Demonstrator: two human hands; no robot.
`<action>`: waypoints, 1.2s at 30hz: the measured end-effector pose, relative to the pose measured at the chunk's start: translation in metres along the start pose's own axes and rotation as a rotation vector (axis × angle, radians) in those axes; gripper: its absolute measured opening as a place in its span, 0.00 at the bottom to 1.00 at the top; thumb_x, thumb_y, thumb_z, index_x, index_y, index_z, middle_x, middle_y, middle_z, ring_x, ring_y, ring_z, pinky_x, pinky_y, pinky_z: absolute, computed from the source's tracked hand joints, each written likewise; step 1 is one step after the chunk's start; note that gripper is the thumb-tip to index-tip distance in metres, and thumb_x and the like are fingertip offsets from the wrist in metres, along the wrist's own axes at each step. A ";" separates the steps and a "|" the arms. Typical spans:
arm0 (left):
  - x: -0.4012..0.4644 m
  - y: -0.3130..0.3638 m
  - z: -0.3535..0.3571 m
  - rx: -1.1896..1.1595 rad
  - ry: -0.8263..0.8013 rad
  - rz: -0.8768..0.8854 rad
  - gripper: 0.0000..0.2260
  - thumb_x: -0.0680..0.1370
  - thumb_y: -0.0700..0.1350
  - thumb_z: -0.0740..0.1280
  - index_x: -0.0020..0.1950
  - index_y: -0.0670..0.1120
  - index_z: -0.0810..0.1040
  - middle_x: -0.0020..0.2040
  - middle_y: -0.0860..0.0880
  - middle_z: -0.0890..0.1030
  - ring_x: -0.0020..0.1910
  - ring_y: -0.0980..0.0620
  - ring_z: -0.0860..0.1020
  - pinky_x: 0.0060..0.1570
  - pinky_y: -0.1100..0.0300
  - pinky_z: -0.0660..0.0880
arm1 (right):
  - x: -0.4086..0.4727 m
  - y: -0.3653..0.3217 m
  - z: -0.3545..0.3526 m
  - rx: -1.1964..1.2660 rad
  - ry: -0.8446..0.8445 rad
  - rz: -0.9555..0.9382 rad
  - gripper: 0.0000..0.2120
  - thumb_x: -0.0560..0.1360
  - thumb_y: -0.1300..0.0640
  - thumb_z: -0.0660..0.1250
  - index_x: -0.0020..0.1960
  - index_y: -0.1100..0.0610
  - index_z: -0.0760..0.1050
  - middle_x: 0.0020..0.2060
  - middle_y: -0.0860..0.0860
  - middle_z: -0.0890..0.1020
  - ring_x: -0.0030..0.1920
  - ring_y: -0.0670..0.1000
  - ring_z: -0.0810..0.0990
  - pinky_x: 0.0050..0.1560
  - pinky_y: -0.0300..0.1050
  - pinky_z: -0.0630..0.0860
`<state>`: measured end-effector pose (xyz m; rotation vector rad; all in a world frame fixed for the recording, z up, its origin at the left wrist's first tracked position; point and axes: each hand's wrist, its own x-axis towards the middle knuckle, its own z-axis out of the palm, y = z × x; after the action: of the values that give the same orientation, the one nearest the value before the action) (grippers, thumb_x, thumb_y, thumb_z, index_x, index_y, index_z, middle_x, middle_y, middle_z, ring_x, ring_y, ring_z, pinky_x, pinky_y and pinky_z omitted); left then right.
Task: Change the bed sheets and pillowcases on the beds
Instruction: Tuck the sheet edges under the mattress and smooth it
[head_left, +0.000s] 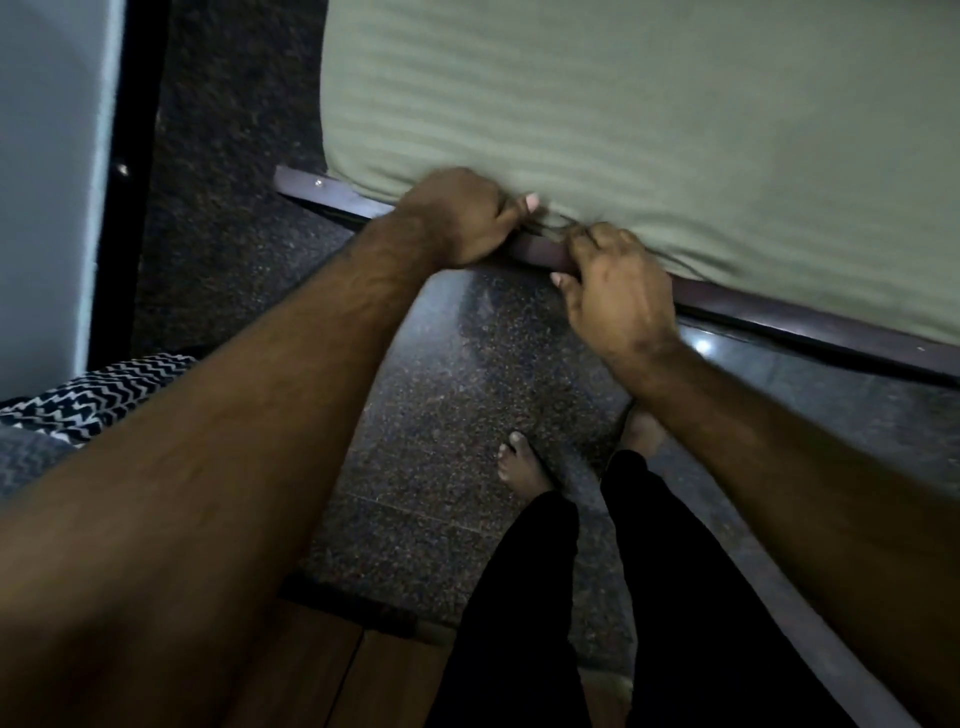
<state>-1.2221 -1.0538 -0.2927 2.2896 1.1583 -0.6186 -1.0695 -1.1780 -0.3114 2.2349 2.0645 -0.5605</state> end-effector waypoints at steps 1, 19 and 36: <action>-0.003 -0.003 0.007 -0.054 0.010 -0.006 0.31 0.86 0.60 0.48 0.56 0.37 0.81 0.59 0.33 0.80 0.61 0.35 0.76 0.60 0.49 0.70 | 0.001 0.002 -0.004 -0.020 -0.030 0.002 0.18 0.76 0.49 0.69 0.62 0.57 0.76 0.55 0.57 0.80 0.56 0.61 0.78 0.52 0.52 0.75; -0.039 0.039 0.036 -0.257 0.303 0.275 0.19 0.82 0.54 0.56 0.60 0.44 0.81 0.54 0.43 0.81 0.54 0.41 0.78 0.53 0.49 0.74 | -0.011 0.029 0.001 0.568 0.020 -0.010 0.20 0.72 0.63 0.70 0.63 0.62 0.80 0.59 0.58 0.83 0.60 0.58 0.81 0.64 0.44 0.72; -0.060 0.022 0.045 -0.356 0.559 0.011 0.19 0.73 0.38 0.58 0.59 0.42 0.81 0.55 0.40 0.78 0.54 0.39 0.76 0.55 0.48 0.75 | -0.029 0.011 0.005 0.386 0.258 -0.166 0.18 0.74 0.64 0.61 0.63 0.60 0.79 0.61 0.58 0.80 0.57 0.63 0.77 0.61 0.55 0.76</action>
<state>-1.2437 -1.1287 -0.2876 2.2025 1.3638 0.2478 -1.0618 -1.2085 -0.3101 2.4644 2.4691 -0.7800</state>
